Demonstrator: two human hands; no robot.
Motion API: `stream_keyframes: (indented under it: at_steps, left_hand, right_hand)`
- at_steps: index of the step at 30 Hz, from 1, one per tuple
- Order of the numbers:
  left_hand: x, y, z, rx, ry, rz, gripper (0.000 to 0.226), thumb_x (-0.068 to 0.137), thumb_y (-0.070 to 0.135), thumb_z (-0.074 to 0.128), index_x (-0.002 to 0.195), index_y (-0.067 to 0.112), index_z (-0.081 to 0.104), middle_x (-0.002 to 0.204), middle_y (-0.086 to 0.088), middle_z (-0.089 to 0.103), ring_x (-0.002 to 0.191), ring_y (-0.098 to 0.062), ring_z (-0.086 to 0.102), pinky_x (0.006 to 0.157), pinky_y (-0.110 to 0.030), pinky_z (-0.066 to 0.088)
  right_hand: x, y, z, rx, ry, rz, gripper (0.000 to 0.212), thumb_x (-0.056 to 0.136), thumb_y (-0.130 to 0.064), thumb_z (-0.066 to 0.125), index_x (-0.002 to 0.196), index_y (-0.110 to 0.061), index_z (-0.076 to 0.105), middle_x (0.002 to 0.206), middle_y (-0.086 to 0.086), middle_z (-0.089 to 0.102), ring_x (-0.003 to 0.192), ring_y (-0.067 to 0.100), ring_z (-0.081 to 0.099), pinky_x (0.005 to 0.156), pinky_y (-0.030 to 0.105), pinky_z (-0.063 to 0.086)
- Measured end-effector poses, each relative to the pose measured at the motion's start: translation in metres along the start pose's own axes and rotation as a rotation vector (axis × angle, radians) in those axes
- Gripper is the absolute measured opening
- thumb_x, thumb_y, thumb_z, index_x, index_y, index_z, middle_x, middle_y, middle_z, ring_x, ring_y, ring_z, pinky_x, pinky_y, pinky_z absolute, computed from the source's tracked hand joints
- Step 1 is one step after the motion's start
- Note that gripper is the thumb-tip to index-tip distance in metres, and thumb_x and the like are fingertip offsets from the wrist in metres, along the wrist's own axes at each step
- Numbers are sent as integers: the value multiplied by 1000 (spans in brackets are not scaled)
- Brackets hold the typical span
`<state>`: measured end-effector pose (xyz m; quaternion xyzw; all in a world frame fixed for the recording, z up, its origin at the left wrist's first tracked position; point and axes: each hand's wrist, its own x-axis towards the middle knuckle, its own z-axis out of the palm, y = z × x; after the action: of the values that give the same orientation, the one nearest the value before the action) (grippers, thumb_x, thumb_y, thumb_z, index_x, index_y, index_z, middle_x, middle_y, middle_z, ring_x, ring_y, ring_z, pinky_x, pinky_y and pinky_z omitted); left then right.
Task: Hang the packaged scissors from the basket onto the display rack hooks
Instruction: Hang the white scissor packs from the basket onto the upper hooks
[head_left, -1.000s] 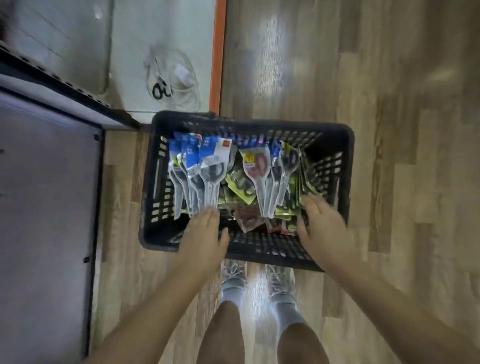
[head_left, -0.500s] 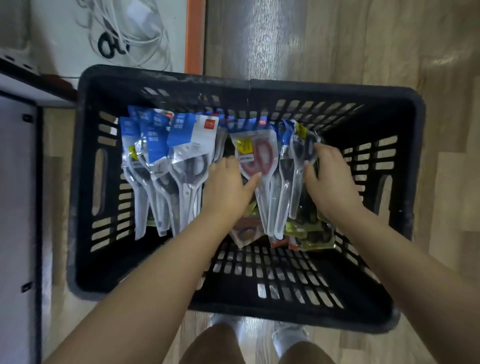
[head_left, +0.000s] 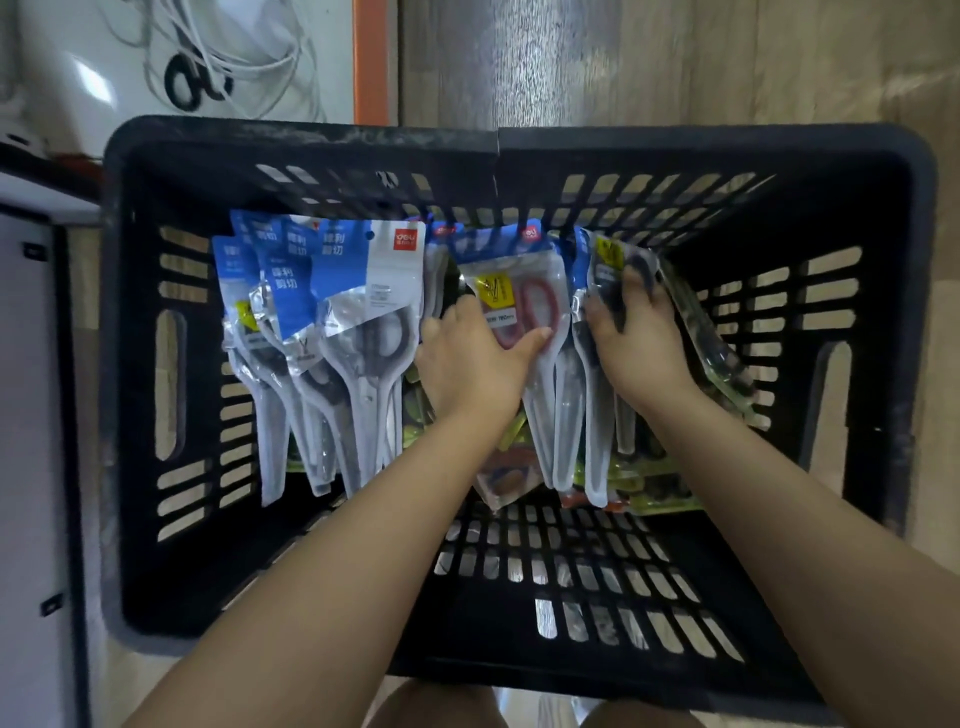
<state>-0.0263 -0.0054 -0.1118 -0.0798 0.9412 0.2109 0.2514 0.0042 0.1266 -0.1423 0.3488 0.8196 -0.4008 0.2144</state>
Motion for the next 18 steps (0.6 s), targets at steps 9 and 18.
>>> stream_keyframes:
  at_steps: [9, 18]
  left_hand:
    - [-4, -4, -1, -249, 21, 44, 33, 79, 35, 73, 90, 16, 48, 93, 1, 51, 91, -23, 53, 85, -44, 46]
    - [-4, -16, -26, -488, -72, -32, 26, 88, 15, 65, 98, 17, 41, 76, 7, 48, 65, -1, 44, 54, -4, 37]
  right_hand:
    - [1, -10, -11, 209, 219, 64, 49, 83, -28, 70, 125, -10, 52, 126, 10, 55, 116, 24, 52, 95, 30, 39]
    - [1, -23, -13, 198, 269, 146, 67, 72, -28, 81, 126, -10, 46, 127, 6, 53, 118, 22, 50, 83, 19, 34]
